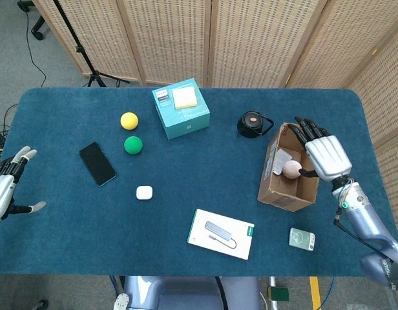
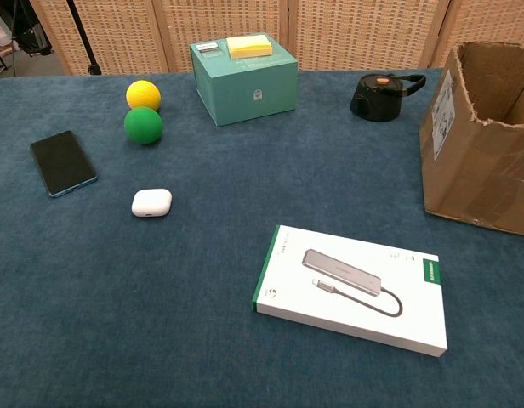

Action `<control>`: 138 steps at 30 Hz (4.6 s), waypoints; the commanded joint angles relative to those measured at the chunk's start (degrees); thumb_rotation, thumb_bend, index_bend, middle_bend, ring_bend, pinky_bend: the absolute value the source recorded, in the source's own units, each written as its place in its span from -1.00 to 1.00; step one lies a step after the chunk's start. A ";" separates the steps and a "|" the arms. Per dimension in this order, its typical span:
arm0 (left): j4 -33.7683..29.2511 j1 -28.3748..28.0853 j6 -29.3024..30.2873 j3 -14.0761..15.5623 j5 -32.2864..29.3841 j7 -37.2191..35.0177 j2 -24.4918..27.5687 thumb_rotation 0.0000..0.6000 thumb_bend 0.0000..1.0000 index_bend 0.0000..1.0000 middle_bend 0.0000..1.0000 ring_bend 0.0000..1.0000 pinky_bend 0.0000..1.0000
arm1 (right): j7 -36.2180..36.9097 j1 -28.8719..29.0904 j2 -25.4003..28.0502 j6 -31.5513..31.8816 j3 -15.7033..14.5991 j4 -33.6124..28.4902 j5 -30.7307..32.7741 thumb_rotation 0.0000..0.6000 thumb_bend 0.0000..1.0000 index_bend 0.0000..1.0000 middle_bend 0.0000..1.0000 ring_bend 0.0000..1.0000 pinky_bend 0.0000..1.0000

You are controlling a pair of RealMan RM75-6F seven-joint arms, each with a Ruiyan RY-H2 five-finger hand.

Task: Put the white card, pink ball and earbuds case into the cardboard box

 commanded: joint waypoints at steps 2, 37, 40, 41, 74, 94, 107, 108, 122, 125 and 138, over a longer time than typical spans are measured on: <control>0.90 -1.47 -1.96 0.29 0.01 2.32 -1.73 1.00 -1.00 -1.00 -1.00 -1.00 -1.00 | -1.03 -5.85 5.90 7.29 -0.76 -6.63 -2.83 1.00 -1.00 -1.00 -1.00 -1.00 -0.58; 3.09 -22.62 -10.49 -3.77 -32.19 43.54 -33.25 1.00 -0.57 -0.46 -1.00 -1.00 -1.00 | 15.54 -28.20 -1.09 30.73 -4.85 1.53 -11.22 1.00 -1.00 -1.00 -1.00 -1.00 -0.81; 4.44 -23.88 -9.32 -4.27 -34.10 45.28 -35.73 1.00 -0.57 -0.45 -1.00 -1.00 -1.00 | 16.07 -28.21 -1.16 30.21 -4.66 1.96 -11.50 1.00 -1.00 -1.00 -1.00 -1.00 -0.81; 4.75 -24.29 -9.17 -4.44 -34.64 45.76 -36.23 1.00 -0.57 -0.45 -1.00 -1.00 -1.00 | 16.21 -28.25 -1.17 30.15 -4.57 1.99 -11.55 1.00 -1.00 -1.00 -1.00 -1.00 -0.81; 10.67 -27.76 -6.19 -3.81 -40.32 49.65 -43.11 1.00 -0.22 0.19 -1.00 -1.00 -1.00 | 17.87 -29.55 -0.57 29.17 -2.14 2.08 -11.72 1.00 -1.00 -1.00 -1.00 -1.00 -0.81; 5.69 -28.46 -10.67 -0.13 -6.95 31.32 -37.25 1.00 -0.23 0.27 -1.00 -1.00 -1.00 | 16.81 -29.98 -0.54 29.07 -1.75 1.28 -12.47 1.00 -1.00 -1.00 -1.00 -1.00 -0.81; 11.50 -37.28 -15.49 2.81 13.07 33.80 -41.77 1.00 -0.26 0.37 -1.00 -1.00 -1.00 | 15.88 -29.76 -1.08 28.04 -1.27 1.61 -11.76 1.00 -1.00 -1.00 -1.00 -1.00 -0.81; 12.40 -37.90 -15.73 2.97 14.16 33.91 -42.28 1.00 -0.26 0.37 -1.00 -1.00 -1.00 | 15.87 -29.75 -1.10 27.99 -1.21 1.67 -11.67 1.00 -1.00 -1.00 -1.00 -1.00 -0.81; 25.80 -43.22 -14.83 5.02 23.63 29.26 -51.26 1.00 -0.44 0.32 -1.00 -1.00 -1.00 | 16.57 -29.91 -0.88 27.40 -0.45 1.97 -10.36 1.00 -1.00 -1.00 -1.00 -1.00 -0.81; 26.83 -43.21 -14.35 5.21 23.78 28.65 -52.06 1.00 -0.86 -0.18 -1.00 -1.00 -1.00 | 16.58 -29.92 -0.85 27.30 -0.45 1.90 -10.39 1.00 -1.00 -1.00 -1.00 -1.00 -0.81; 24.06 -40.14 -7.71 4.15 22.63 24.90 -48.35 1.00 -1.00 -0.71 -1.00 -1.00 -1.00 | 15.99 -30.10 -0.91 27.45 -0.55 1.75 -10.94 1.00 -1.00 -1.00 -1.00 -1.00 -0.81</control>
